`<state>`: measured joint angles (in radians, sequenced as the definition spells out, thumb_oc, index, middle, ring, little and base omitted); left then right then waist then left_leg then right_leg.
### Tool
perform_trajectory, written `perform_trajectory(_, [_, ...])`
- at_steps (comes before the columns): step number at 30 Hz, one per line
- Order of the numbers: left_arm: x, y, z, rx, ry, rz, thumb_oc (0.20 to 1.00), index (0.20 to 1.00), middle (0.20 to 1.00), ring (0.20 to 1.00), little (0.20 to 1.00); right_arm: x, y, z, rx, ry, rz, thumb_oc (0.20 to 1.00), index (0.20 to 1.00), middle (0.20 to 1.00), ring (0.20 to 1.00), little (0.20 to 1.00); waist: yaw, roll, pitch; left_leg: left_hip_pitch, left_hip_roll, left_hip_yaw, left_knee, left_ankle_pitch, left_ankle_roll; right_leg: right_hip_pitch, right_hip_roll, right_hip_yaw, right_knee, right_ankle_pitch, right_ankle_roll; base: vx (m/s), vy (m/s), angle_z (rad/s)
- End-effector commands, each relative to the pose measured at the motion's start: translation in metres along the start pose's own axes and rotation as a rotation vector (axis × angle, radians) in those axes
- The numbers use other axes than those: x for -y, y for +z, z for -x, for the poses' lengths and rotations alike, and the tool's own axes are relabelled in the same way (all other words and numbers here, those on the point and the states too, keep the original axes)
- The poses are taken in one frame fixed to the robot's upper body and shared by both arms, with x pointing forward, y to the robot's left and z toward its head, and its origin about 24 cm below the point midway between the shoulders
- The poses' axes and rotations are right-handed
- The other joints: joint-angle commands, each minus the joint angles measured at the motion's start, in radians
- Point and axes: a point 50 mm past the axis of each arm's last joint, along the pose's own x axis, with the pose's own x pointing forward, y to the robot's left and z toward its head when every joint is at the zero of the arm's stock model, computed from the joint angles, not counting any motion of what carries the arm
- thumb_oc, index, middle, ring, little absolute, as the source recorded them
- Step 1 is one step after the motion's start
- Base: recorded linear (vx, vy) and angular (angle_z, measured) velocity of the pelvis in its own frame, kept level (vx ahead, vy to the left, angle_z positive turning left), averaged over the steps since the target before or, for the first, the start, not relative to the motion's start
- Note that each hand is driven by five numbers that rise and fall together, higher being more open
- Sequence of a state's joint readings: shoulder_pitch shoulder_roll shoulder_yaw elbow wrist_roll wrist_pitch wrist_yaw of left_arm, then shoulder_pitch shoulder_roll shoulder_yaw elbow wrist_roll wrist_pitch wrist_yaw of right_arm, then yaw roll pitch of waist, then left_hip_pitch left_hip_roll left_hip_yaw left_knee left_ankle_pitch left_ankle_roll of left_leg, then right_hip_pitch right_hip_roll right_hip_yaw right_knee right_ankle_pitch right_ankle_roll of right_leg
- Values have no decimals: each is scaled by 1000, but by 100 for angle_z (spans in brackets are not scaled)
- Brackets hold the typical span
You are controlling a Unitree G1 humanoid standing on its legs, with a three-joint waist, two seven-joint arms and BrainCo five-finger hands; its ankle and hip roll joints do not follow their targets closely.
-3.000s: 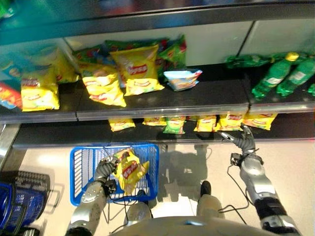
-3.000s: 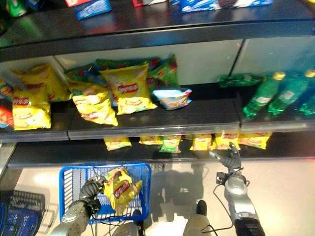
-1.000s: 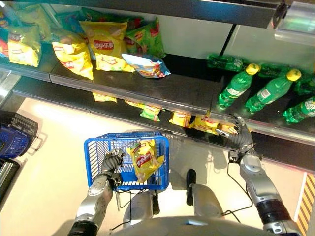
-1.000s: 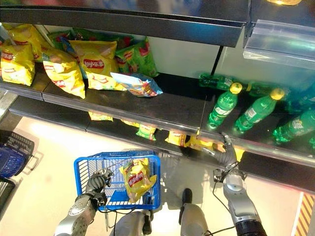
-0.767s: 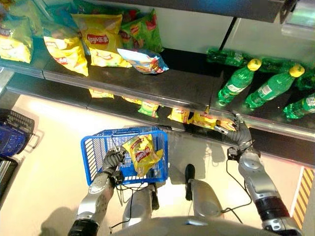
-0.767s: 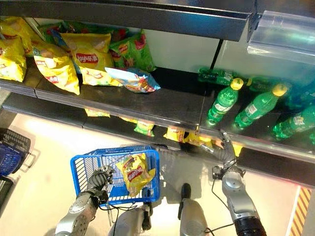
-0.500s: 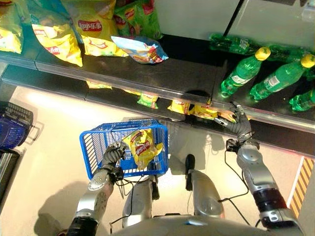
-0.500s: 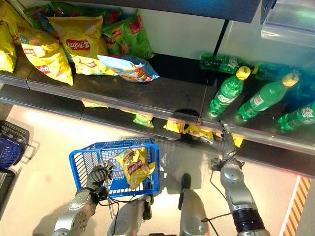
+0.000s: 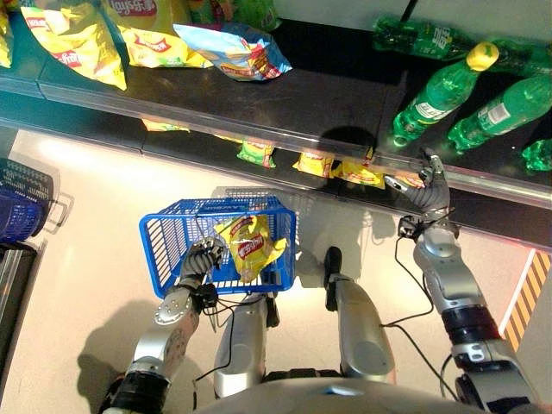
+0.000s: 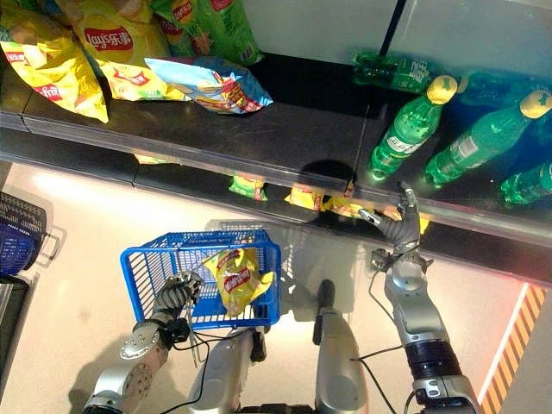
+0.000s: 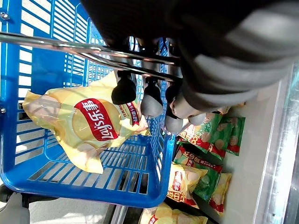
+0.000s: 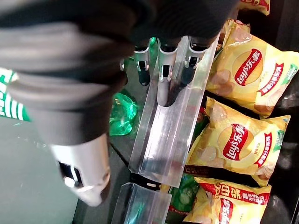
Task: Pick up the snacks into the basket
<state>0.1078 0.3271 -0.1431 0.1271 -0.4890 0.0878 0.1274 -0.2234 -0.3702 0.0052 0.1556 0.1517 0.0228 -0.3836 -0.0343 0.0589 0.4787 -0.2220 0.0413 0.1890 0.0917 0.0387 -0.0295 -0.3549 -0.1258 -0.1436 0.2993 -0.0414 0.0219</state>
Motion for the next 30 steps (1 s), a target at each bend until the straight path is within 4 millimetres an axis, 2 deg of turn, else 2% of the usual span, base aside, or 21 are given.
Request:
perform_trajectory(1, [8,37,12,196,-79,-26,200,200,200,200,200,-4,26,-6,109,-4,-72,1000,1000,1000,1000,1000,38,-35,-69,-15,-8,-59,84,-102,27,8,-52,24,-69,60,104,0,0,0])
perform_trajectory(10, [11,40,12,205,-91,-27,200,200,200,200,200,-6,33,-13,126,-11,-75,1000,1000,1000,1000,1000,45,-37,-67,-11,-9,-64,84,-104,27,13,-54,19,-68,61,105,0,0,0])
perform_trajectory(22, [12,39,13,198,-109,-31,200,200,200,200,200,-5,64,-29,217,-44,-113,1000,1000,1000,1000,1000,61,-50,-67,-5,-8,-70,88,-107,27,26,-57,12,-71,61,104,1,0,0])
perform_trajectory(30, [12,41,13,203,-110,-34,200,200,200,200,200,-4,72,-32,246,-46,-111,1000,1000,1000,1000,1000,66,-60,-74,-5,-8,-74,87,-105,28,33,-56,11,-77,66,104,0,0,0])
